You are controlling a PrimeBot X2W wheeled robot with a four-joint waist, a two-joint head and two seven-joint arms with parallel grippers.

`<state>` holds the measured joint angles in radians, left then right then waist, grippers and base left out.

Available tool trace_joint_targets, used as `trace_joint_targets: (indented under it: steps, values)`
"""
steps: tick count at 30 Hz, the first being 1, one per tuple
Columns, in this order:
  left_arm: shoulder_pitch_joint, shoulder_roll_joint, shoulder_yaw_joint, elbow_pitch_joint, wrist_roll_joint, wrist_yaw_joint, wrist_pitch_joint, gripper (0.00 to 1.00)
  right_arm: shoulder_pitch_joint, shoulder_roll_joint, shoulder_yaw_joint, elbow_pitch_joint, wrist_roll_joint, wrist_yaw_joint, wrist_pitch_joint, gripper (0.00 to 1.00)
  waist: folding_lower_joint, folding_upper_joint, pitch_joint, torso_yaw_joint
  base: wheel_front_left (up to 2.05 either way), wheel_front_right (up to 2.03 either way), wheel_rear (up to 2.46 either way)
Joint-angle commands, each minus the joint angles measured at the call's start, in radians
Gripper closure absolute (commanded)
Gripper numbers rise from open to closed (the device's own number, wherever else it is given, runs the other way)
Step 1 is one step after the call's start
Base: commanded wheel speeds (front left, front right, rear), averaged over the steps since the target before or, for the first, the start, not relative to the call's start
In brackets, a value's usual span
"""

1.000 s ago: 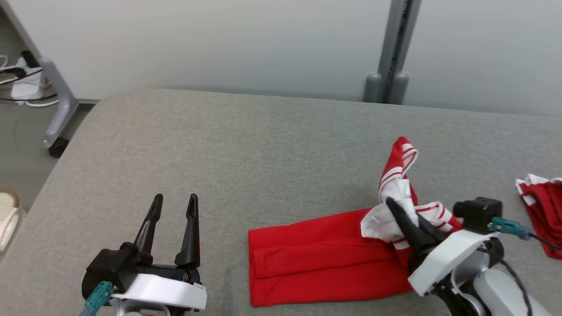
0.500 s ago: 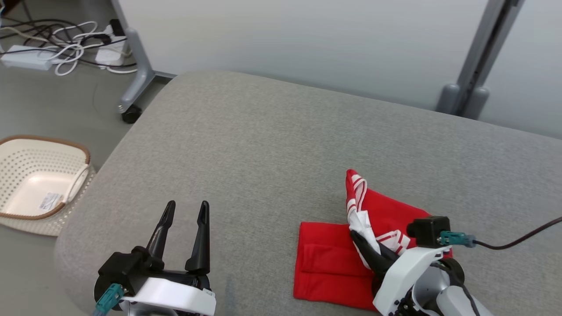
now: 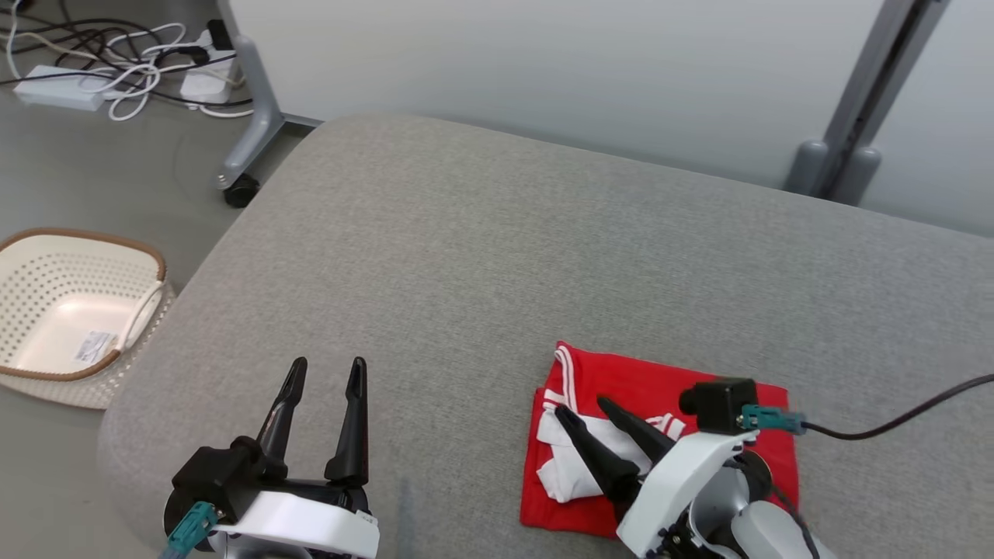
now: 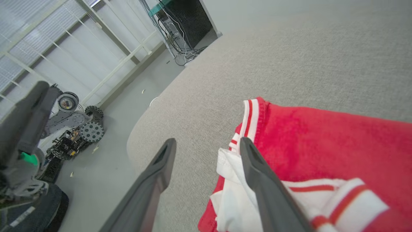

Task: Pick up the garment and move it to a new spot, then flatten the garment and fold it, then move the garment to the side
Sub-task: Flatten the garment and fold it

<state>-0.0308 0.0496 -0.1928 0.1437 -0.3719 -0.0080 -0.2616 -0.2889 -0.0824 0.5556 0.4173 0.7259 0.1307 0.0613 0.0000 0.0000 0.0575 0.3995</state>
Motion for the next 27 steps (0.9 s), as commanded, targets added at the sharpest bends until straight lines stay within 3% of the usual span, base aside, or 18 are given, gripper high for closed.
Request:
trace_joint_targets:
  steps: [1, 5, 10, 18, 27]
  values:
    - [-0.011, 0.003, 0.004, 0.001, -0.006, 0.001, -0.004, 0.00, -0.010, -0.004, 0.002, -0.025, 0.023, 0.000, -0.013, 0.00, 0.0000, 0.0000, -0.002, -0.021, 0.00, 0.00, 0.00]
    - [-0.013, 0.003, 0.009, 0.003, -0.008, 0.000, -0.004, 0.00, -0.003, -0.031, -0.006, -0.150, 0.105, 0.000, -0.050, 0.00, 0.0000, 0.0000, -0.010, -0.075, 0.00, 0.00, 0.00]
    - [-0.006, 0.003, 0.019, 0.002, -0.008, 0.003, -0.004, 0.00, 0.028, -0.111, -0.106, -0.265, 0.132, 0.000, -0.093, 0.00, 0.0000, 0.0000, -0.029, -0.140, 0.00, 0.00, 0.00]
    - [0.001, 0.003, 0.031, -0.005, -0.007, -0.002, -0.004, 0.00, 0.110, -0.186, -0.330, -0.244, 0.026, 0.000, -0.141, 0.00, 0.0000, 0.0000, -0.043, -0.187, 0.00, 0.00, 0.00]
    - [0.007, 0.003, 0.064, -0.027, 0.009, -0.003, -0.004, 0.00, 0.164, -0.173, -0.453, -0.235, -0.094, 0.000, -0.195, 0.00, 0.0000, 0.0000, -0.035, -0.211, 0.00, 0.00, 0.00]
